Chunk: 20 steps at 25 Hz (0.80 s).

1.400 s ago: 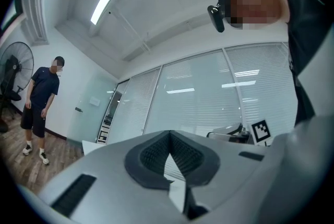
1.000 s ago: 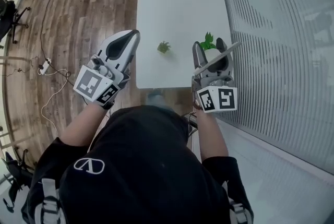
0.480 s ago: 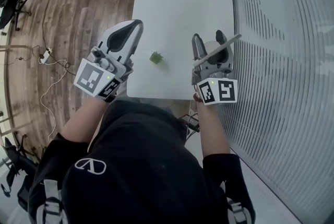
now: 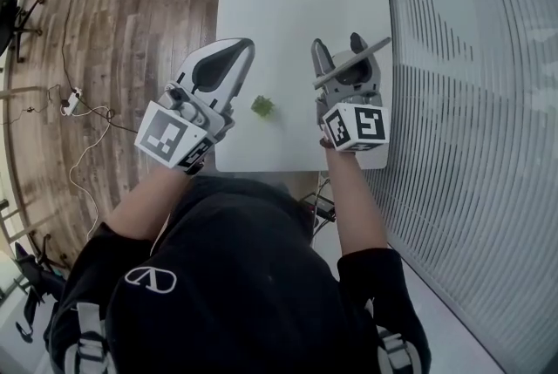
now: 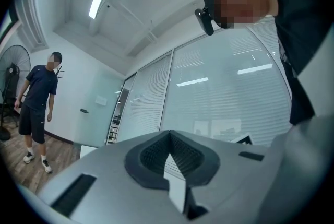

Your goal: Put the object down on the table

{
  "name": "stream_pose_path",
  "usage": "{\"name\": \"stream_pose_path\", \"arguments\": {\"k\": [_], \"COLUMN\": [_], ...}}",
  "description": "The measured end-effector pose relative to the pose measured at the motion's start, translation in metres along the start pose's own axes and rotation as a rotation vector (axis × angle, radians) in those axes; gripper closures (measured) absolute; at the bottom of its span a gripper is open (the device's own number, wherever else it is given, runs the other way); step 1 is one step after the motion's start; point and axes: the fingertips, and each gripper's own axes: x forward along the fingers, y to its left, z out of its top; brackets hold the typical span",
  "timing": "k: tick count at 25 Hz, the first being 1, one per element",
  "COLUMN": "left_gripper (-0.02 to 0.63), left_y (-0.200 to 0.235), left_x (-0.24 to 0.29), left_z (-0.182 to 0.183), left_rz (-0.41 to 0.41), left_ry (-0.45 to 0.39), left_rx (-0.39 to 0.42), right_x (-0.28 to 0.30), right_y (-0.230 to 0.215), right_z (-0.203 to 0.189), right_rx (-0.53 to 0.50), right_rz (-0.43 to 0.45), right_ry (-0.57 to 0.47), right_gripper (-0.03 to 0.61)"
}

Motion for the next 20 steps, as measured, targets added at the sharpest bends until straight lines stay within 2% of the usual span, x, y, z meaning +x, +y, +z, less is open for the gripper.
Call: {"name": "stream_pose_path", "arguments": {"k": [8, 12, 16, 20], "left_gripper": [0.609, 0.609, 0.609, 0.609], "left_y": [-0.004, 0.004, 0.009, 0.011], "left_x": [-0.02, -0.023, -0.027, -0.033], "left_z": [-0.011, 0.007, 0.002, -0.013], "left_rz": [-0.055, -0.035, -0.027, -0.02], "left_ry": [0.057, -0.008, -0.021, 0.031], "left_rx": [-0.025, -0.038, -0.043, -0.043], "right_x": [0.078, 0.098, 0.104, 0.099], "right_y": [-0.028, -0.036, -0.051, -0.061], "right_z": [-0.138, -0.196, -0.249, -0.28], "right_rx": [0.09, 0.051, 0.016, -0.007], "right_rz": [-0.077, -0.099, -0.113, -0.117], "right_ry": [0.325, 0.501, 0.662, 0.769], "right_gripper": [0.265, 0.265, 0.265, 0.264]}}
